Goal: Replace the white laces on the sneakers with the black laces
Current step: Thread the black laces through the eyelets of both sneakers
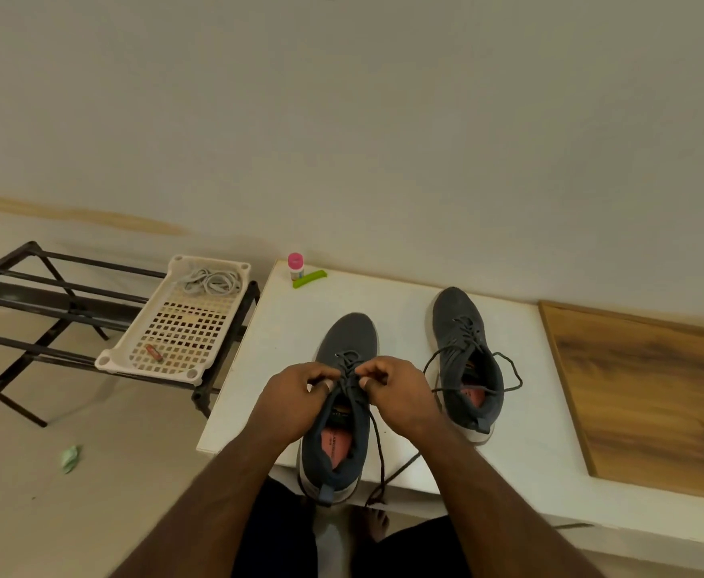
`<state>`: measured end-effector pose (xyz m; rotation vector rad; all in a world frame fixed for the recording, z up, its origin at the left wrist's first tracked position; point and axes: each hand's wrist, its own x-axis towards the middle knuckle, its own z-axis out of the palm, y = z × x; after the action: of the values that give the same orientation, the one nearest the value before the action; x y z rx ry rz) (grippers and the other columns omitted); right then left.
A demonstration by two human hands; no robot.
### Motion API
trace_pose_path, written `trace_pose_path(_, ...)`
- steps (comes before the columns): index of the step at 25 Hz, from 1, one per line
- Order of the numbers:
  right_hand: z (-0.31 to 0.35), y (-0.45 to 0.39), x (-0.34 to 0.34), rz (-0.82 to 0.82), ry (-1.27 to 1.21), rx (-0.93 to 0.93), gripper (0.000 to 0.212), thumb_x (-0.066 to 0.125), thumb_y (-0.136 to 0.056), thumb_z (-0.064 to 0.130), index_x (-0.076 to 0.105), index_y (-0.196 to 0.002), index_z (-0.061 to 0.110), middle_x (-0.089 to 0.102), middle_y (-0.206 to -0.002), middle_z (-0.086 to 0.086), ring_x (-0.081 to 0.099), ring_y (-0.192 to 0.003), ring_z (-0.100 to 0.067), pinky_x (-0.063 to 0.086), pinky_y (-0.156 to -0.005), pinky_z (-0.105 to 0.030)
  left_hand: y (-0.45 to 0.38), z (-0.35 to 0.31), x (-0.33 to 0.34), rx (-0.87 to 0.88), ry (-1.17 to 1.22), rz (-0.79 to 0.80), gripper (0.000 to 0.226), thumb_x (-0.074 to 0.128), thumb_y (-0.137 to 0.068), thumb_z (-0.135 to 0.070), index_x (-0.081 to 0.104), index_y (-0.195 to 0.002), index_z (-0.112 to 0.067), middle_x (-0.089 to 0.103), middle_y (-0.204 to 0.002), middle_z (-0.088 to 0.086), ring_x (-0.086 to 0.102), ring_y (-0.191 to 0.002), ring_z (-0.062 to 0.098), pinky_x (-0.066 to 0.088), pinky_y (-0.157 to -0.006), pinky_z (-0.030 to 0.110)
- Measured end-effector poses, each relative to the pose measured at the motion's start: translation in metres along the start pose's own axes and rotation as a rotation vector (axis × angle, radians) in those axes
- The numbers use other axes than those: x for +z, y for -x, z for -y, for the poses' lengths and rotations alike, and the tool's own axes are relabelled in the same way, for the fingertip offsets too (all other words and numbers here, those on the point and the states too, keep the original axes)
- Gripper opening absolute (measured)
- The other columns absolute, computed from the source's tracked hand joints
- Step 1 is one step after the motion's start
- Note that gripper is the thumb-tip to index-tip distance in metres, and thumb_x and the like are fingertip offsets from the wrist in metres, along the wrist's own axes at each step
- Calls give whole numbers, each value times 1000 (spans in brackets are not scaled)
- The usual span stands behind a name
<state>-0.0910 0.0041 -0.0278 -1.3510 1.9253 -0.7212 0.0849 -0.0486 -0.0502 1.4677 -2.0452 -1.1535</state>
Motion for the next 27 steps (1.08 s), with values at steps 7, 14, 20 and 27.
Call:
trace_pose_path(7, 7, -13, 1, 51, 134, -86, 19, 62, -95, 15, 76, -108, 18, 72, -102, 4, 62, -87, -8, 51, -82, -19, -13, -4, 2, -2, -25, -7, 21, 57, -96, -22, 71, -112, -28, 71, -109, -9, 62, -95, 8, 42, -79, 14)
trace_pose_path(14, 16, -21, 6, 67, 290, -26, 16, 47, -92, 0, 59, -88, 9, 62, -89, -7, 59, -83, -23, 53, -78, -39, -12, -2, 5, 16, -45, 33, 23, 55, -98, -20, 70, -114, -28, 71, -112, -7, 63, -99, 9, 43, -86, 15)
trace_pose_path(20, 6, -20, 8, 22, 191, 9, 22, 44, -91, 0, 53, -81, 17, 59, -83, -1, 57, -77, -19, 51, -71, -34, -10, -5, 6, 15, -59, 47, 26, 54, -98, -21, 68, -118, -30, 69, -113, -9, 63, -98, 9, 44, -85, 16)
trace_pose_path(27, 1, -14, 6, -2, 107, -14, 20, 54, -97, 11, 57, -85, 26, 62, -86, 6, 63, -81, -14, 57, -79, -35, -13, -8, -6, 106, -117, 108, 19, 56, -93, -17, 70, -97, -29, 70, -96, -10, 62, -89, 7, 49, -80, 23)
